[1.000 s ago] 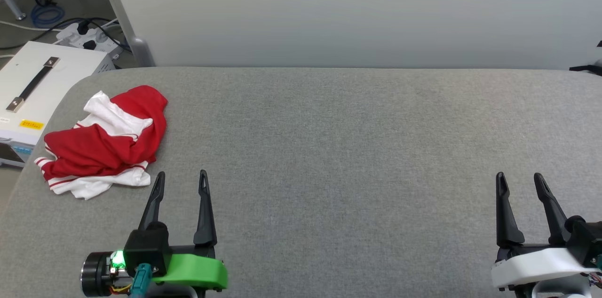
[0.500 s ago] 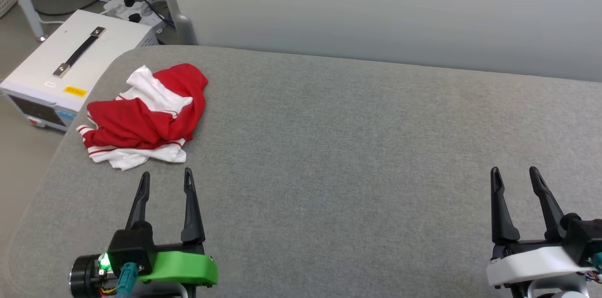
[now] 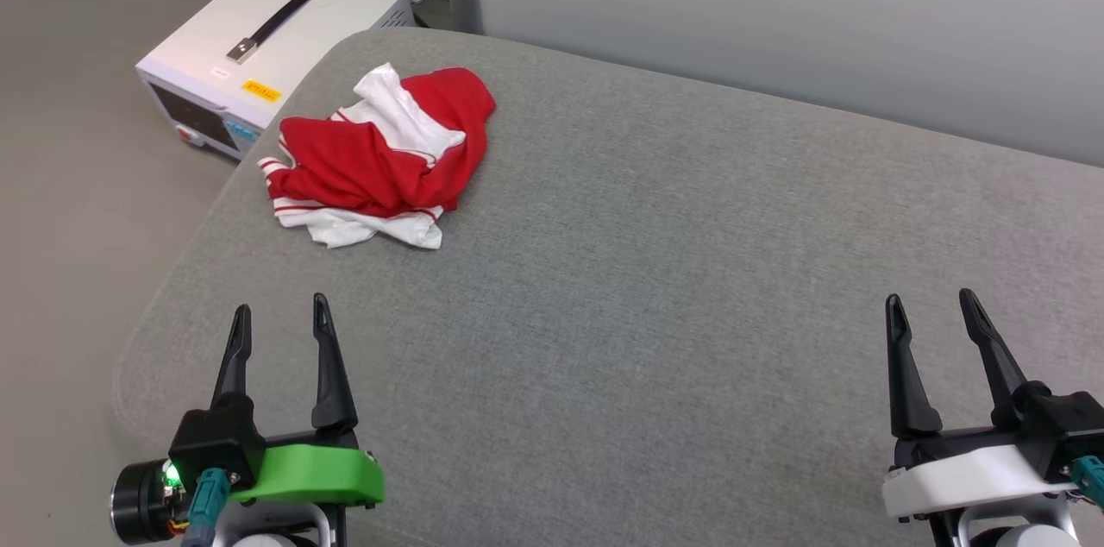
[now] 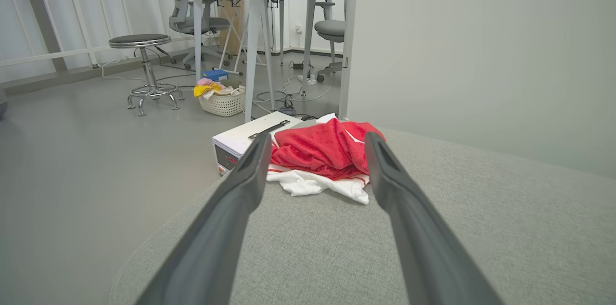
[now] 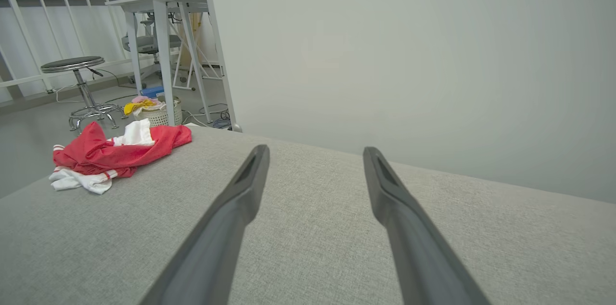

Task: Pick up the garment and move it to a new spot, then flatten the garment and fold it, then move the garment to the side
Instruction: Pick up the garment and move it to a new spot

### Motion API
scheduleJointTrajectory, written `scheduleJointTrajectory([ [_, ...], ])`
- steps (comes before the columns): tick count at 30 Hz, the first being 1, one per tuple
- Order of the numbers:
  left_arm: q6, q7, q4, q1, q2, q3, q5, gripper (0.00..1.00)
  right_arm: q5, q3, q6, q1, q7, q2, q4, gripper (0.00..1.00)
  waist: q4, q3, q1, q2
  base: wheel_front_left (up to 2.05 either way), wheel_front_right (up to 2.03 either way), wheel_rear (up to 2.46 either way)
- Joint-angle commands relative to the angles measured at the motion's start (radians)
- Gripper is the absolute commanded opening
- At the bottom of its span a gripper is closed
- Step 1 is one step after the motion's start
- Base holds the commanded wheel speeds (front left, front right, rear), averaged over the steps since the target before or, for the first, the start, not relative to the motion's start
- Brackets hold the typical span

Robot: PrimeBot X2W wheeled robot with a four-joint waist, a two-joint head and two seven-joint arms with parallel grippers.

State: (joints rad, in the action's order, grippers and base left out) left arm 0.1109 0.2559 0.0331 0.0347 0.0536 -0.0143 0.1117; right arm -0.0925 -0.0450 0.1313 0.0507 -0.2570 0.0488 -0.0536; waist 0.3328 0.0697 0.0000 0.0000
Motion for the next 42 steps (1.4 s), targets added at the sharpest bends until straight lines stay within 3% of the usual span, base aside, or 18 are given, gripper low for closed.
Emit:
scheduleJointTrajectory([
  [1, 0.003, 0.006, -0.004, -0.016, -0.003, 0.004, 0.012, 1.0, 0.008, 0.002, -0.001, -0.017, -0.005, 0.001, -0.007, 1.0, 0.049, 0.023, 0.0, 0.0, 0.0, 0.0, 0.0],
  [12, 0.009, 0.006, -0.013, -0.027, -0.003, 0.025, 0.045, 1.0, 0.039, 0.011, -0.001, -0.032, -0.005, 0.001, -0.027, 1.0, 0.14, 0.05, 0.0, 0.0, 0.0, 0.0, 0.0],
  [23, 0.003, 0.006, -0.029, -0.033, -0.003, 0.037, 0.087, 1.0, 0.053, 0.03, -0.001, -0.041, -0.005, 0.001, -0.03, 1.0, 0.142, 0.063, 0.0, 0.0, 0.0, 0.0, 0.0],
  [31, -0.112, 0.006, -0.064, -0.196, 0.006, 0.119, 0.054, 1.0, 0.085, 0.039, -0.001, -0.077, -0.005, 0.001, -0.051, 1.0, 0.084, 0.12, 0.0, 0.0, 0.0, 0.0, 0.0],
  [35, -0.172, 0.006, -0.106, -0.347, 0.043, 0.184, 0.039, 1.0, 0.126, 0.037, -0.001, -0.109, -0.005, 0.001, -0.076, 1.0, 0.045, 0.182, 0.0, 0.0, 0.0, 0.0, 0.0],
  [42, -0.225, 0.006, -0.215, -0.605, 0.136, 0.249, 0.058, 1.0, 0.17, 0.034, -0.001, -0.169, -0.005, 0.001, -0.121, 1.0, -0.016, 0.291, 0.0, 0.0, 0.0, 0.0, 0.0],
])
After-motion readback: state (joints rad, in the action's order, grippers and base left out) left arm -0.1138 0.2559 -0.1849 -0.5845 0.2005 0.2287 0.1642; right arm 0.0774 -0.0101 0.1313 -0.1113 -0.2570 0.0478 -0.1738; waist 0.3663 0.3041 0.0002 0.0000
